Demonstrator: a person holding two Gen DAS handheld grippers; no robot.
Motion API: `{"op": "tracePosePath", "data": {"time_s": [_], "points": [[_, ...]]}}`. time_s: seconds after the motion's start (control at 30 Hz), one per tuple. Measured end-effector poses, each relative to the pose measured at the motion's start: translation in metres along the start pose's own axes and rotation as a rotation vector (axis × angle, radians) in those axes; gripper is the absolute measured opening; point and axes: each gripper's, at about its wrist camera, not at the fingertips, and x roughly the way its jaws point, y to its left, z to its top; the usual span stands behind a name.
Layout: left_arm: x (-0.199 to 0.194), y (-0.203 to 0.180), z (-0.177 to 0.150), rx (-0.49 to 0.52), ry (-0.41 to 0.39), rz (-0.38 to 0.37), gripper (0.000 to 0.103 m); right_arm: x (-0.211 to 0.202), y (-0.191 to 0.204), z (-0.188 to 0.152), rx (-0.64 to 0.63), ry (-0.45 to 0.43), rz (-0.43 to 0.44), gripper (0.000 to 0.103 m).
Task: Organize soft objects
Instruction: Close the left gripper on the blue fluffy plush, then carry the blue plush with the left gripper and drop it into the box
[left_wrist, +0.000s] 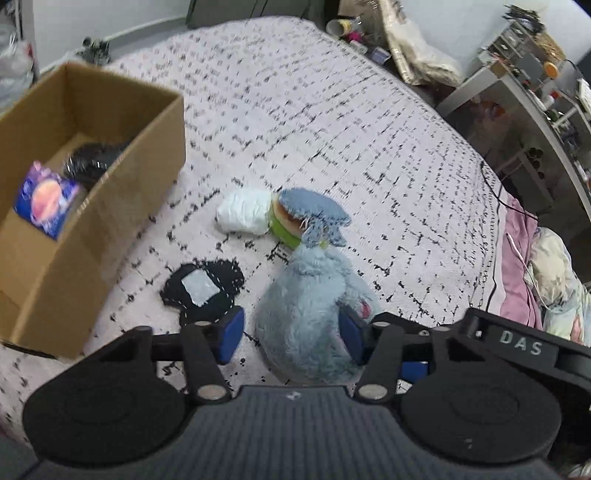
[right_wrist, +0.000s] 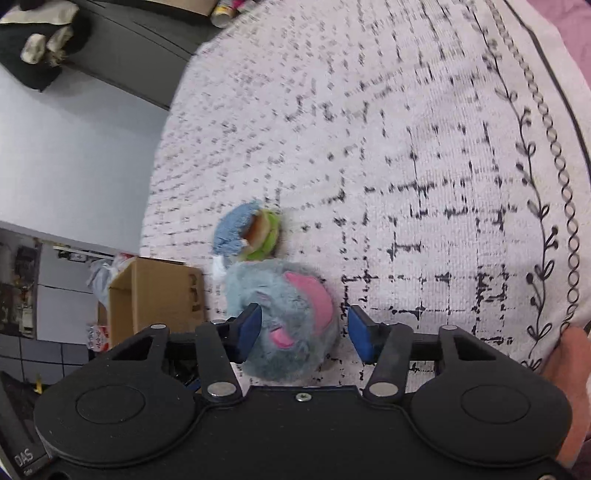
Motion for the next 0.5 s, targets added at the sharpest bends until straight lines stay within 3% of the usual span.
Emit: {"op": "tracePosePath", "data": {"time_s": [0.13, 0.5], "points": [[0.012, 0.004, 0.001, -0.043, 0.044, -0.033, 0.028, 0.015, -0.002, -0.001, 0.011, 0.046, 0.001, 0.020], [-0.009, -0.007, 0.002, 0.010, -0.006, -0.045, 0.023, -0.008, 0.013, -0.002, -0.081, -0.021, 0.027, 0.017]]}}
